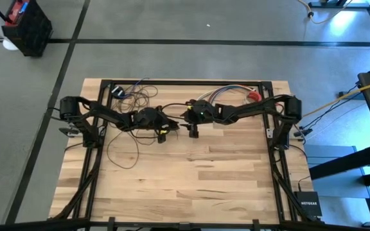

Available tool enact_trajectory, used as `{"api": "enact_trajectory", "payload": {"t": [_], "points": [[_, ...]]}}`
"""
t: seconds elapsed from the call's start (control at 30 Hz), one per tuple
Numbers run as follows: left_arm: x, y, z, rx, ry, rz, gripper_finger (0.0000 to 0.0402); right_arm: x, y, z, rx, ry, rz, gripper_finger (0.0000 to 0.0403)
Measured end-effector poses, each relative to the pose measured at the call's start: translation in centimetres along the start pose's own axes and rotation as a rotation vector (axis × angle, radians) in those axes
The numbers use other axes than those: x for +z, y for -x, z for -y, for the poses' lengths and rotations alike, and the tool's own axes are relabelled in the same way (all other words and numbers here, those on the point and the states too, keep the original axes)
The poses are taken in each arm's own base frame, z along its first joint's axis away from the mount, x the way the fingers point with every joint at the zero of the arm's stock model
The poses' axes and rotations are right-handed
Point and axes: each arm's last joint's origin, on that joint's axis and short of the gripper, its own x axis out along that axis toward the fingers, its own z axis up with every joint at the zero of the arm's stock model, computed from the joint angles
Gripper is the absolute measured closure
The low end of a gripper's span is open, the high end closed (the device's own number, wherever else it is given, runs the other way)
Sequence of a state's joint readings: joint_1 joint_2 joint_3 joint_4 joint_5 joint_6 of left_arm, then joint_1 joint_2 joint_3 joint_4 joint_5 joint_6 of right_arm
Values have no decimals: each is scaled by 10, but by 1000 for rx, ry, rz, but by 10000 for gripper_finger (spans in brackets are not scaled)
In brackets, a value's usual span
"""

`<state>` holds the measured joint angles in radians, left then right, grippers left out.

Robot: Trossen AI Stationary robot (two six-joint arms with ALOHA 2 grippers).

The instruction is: Coiling cords

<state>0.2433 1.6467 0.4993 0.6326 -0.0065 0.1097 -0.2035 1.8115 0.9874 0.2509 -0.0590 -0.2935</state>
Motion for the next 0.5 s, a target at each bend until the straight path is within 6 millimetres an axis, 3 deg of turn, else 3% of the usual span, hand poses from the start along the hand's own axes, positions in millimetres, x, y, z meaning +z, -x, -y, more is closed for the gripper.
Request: {"api": "enact_trajectory", "payload": {"t": [0.13,0.33,0.5], "points": [[2,0,0,-2,-2,28,271,-2,11,1,15,-5,-83,190],[8,-3,0,3,-3,119,272,-11,13,4,40,-14,-159,189],[-3,-18,-5,25,10,172,272,-22,14,2,35,-25,-178,189]]}}
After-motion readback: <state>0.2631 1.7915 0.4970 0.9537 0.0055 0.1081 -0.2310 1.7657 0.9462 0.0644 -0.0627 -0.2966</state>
